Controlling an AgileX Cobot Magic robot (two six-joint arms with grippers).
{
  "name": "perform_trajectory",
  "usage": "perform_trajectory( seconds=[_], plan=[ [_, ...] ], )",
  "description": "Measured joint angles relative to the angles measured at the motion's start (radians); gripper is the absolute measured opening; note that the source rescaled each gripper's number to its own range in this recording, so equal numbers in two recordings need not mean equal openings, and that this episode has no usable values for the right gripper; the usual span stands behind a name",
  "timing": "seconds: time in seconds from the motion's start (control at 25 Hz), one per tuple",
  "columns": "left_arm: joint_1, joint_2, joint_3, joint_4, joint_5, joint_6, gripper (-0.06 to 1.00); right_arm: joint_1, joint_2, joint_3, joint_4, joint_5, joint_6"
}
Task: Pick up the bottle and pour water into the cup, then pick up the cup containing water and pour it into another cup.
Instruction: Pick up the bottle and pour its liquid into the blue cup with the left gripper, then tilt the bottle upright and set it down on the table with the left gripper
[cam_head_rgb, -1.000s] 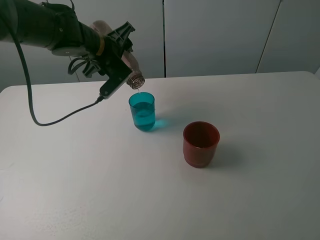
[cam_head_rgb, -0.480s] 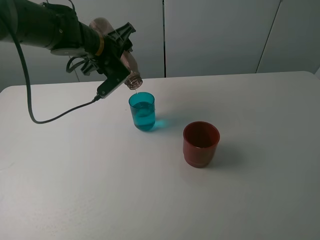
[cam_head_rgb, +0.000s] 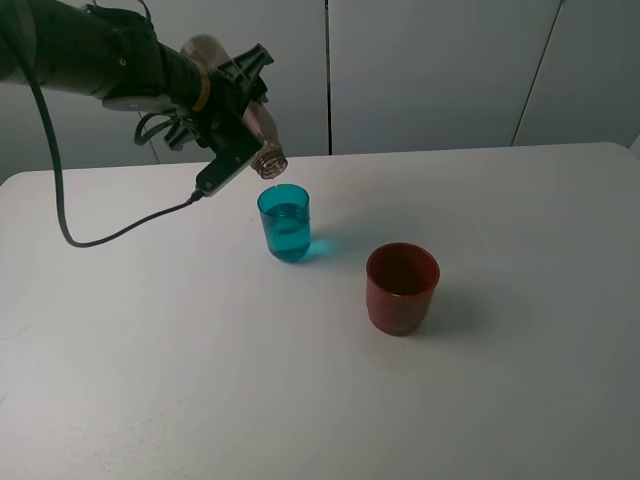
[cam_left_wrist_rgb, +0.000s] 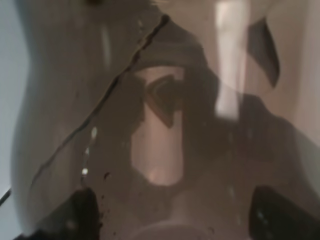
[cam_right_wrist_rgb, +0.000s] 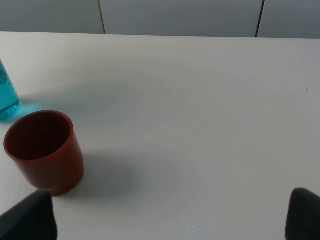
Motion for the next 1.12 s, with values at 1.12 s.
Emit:
perform_trajectory(
  seconds=[1.12],
  plan=[
    [0.065, -0.042, 0.0, -0.033, -0.066, -0.849, 0.01, 0.0, 0.0, 0.0, 0.0, 0.0, 0.013]
  ],
)
